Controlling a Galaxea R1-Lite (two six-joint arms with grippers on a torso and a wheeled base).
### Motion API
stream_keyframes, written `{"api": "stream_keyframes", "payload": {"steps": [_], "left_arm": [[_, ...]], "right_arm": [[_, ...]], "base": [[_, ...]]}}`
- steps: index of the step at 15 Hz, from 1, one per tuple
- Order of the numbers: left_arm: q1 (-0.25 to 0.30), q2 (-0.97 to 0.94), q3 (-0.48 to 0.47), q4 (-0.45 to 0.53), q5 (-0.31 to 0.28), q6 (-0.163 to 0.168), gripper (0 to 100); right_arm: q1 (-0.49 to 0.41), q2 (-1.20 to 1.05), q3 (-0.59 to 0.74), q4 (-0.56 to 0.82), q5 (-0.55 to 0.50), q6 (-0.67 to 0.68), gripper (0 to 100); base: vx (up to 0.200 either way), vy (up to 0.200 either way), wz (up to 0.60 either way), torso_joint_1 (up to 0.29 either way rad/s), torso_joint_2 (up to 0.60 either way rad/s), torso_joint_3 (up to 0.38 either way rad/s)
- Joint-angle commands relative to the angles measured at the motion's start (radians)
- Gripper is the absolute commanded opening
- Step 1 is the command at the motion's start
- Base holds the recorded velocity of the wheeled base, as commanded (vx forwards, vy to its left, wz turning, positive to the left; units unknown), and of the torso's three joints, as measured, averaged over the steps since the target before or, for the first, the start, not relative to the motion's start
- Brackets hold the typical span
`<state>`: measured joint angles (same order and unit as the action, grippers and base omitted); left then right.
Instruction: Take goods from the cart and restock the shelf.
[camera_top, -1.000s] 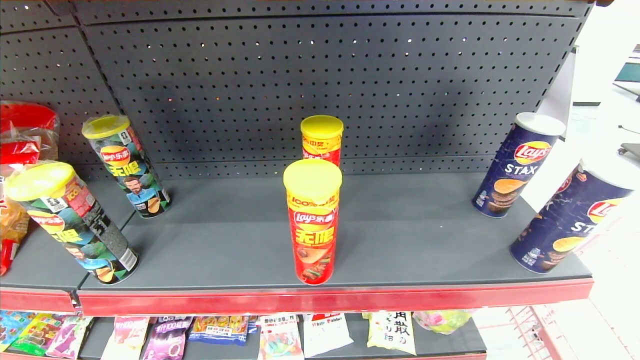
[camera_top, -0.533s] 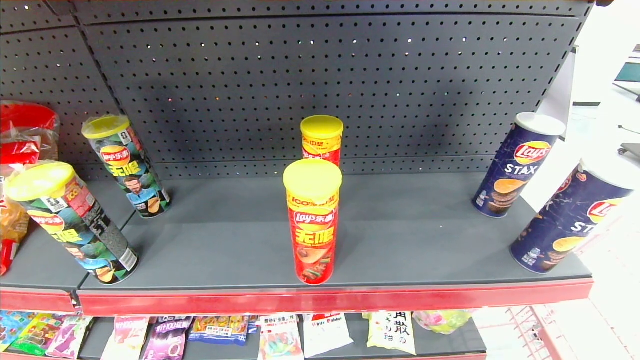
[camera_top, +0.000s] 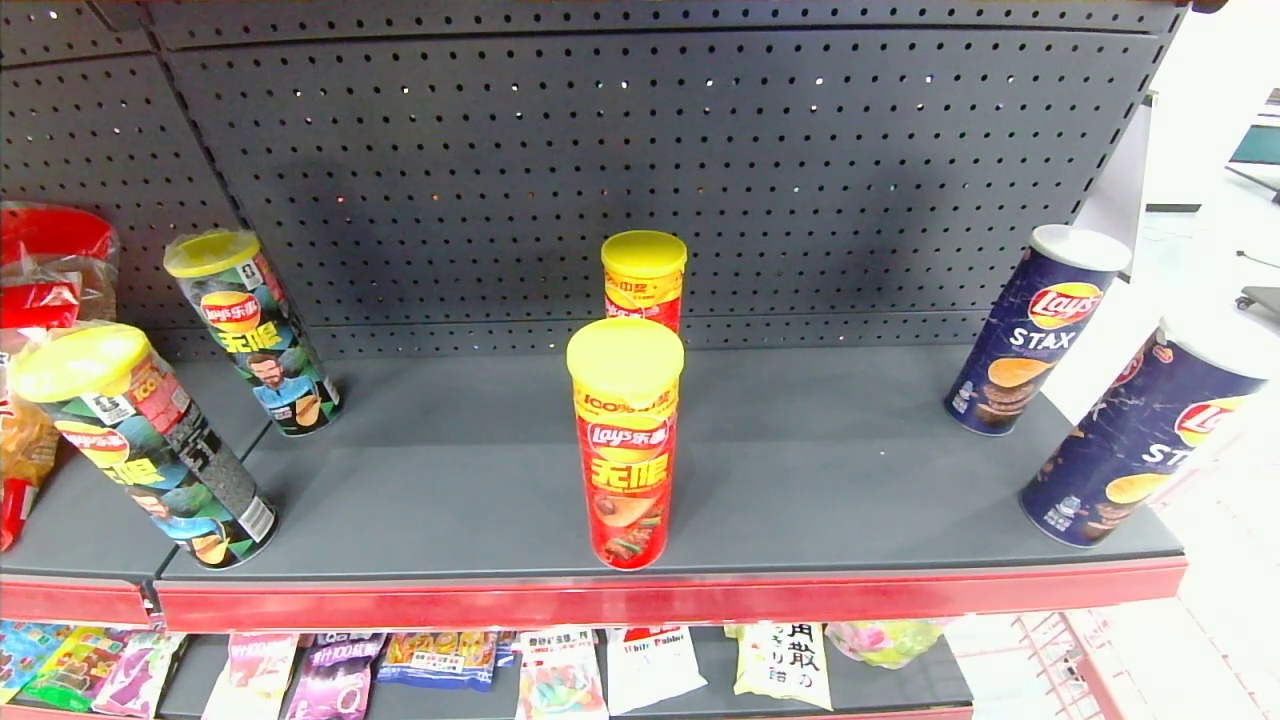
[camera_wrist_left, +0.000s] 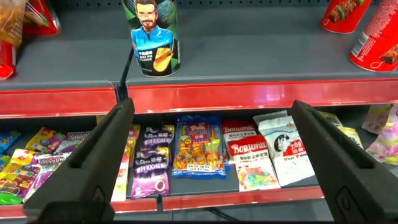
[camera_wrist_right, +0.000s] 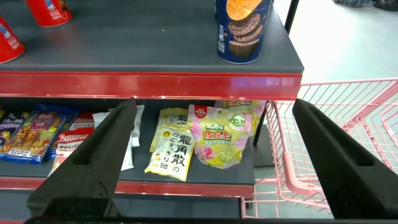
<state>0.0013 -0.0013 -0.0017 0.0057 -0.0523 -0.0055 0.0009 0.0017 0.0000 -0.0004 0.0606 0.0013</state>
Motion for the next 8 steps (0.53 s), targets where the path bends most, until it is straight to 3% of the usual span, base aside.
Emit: {"api": "stream_keyframes", "payload": {"steps": [1, 8], "left_arm": [[0.0, 0.001, 0.0, 0.0, 0.0, -0.001, 100], [0.0, 0.001, 0.0, 0.0, -0.001, -0.002, 100]], "right_arm": [[0.001, 0.0, 0.0, 0.0, 0.001, -0.004, 100], [0.001, 0.0, 0.0, -0.001, -0.016, 0.003, 100]], "base": [[0.0, 0.0, 0.0, 0.0, 0.0, 0.0], [0.0, 0.0, 0.0, 0.0, 0.0, 0.0]]}}
